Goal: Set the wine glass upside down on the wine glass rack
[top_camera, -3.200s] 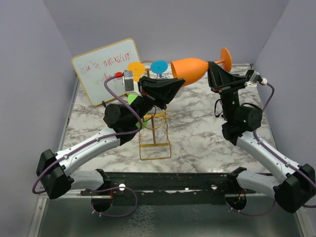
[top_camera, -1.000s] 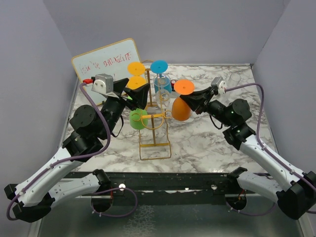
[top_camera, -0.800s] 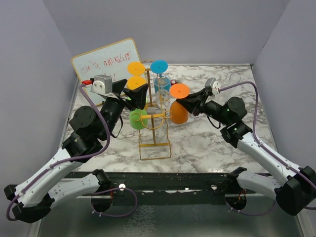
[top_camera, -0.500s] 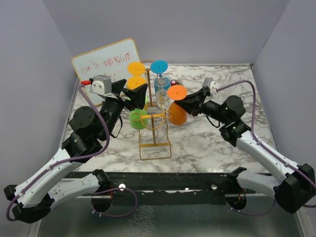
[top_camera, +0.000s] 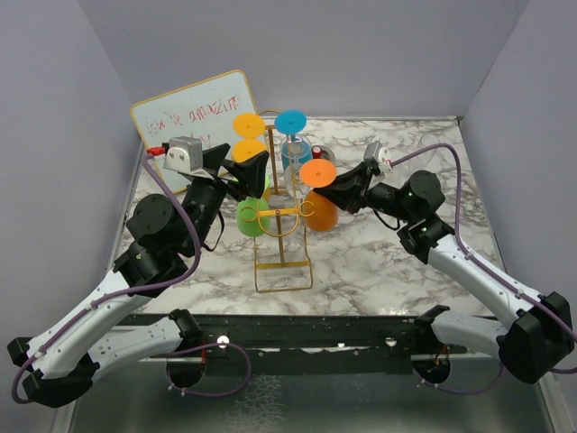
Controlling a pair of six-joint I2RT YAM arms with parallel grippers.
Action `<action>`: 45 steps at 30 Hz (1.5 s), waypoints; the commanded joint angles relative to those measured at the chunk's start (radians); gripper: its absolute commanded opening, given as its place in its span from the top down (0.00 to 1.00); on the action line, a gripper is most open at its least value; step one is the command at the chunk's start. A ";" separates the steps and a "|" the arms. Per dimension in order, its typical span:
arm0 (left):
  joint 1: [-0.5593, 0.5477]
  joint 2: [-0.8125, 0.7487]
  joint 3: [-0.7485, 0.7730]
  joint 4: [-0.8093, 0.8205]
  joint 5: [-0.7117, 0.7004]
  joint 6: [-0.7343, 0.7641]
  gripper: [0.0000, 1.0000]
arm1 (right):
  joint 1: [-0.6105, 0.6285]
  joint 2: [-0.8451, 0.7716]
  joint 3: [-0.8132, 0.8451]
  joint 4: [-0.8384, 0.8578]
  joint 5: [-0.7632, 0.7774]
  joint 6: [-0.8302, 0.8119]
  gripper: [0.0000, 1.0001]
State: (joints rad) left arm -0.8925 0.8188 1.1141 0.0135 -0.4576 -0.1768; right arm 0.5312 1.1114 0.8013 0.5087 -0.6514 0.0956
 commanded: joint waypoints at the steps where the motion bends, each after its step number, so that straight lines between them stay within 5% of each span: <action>1: -0.006 0.005 -0.010 0.026 -0.001 -0.013 0.11 | 0.003 0.024 0.047 0.036 -0.055 -0.006 0.99; 38: -0.005 -0.001 -0.007 0.010 -0.013 -0.006 0.11 | 0.020 0.150 0.131 -0.009 -0.192 -0.085 0.98; 45: -0.005 -0.004 -0.007 0.003 -0.014 -0.007 0.11 | 0.022 0.159 0.153 -0.084 -0.159 -0.086 0.84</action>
State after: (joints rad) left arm -0.8925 0.8284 1.1137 0.0196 -0.4580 -0.1864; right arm 0.5453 1.2633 0.9127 0.4774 -0.8093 0.0246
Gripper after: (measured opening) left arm 0.892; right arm 0.174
